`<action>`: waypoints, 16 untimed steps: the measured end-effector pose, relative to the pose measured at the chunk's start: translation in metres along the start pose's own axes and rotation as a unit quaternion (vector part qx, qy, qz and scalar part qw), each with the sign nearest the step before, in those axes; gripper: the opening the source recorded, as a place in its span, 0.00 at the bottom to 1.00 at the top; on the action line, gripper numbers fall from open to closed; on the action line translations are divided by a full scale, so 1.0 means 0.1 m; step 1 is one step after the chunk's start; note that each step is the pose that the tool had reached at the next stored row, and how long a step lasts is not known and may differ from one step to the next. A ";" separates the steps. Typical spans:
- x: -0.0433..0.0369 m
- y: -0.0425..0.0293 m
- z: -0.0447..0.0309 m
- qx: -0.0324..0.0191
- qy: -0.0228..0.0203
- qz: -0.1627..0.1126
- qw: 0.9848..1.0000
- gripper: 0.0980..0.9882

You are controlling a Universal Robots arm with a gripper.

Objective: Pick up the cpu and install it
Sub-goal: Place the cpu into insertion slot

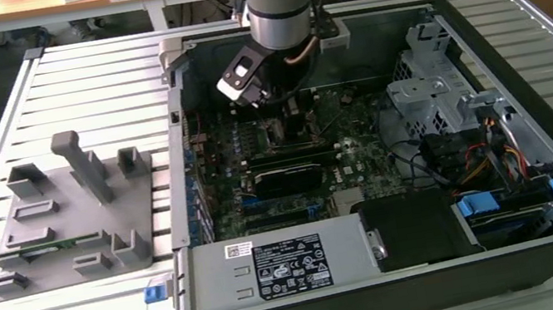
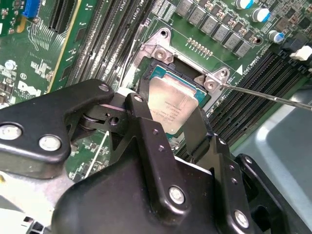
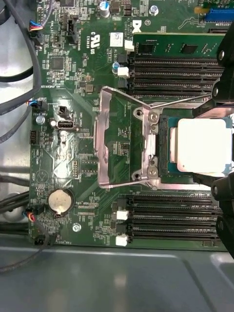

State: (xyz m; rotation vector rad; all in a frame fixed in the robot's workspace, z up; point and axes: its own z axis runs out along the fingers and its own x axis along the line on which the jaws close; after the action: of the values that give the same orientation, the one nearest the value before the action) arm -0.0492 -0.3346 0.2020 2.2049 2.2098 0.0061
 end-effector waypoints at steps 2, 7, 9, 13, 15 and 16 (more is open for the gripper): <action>0.000 0.003 0.010 0.000 0.000 0.006 1.000 0.48; 0.000 0.010 0.033 0.000 0.000 0.008 1.000 0.48; 0.000 0.010 0.041 0.000 0.000 0.007 1.000 0.48; 0.001 0.010 0.052 0.000 0.000 0.002 1.000 0.48; 0.001 0.010 0.059 0.000 0.000 0.001 1.000 0.48; 0.001 0.011 0.063 0.000 0.000 0.001 1.000 0.48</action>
State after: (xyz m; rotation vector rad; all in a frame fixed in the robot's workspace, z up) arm -0.0480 -0.3346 0.1958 2.2072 2.2075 0.0063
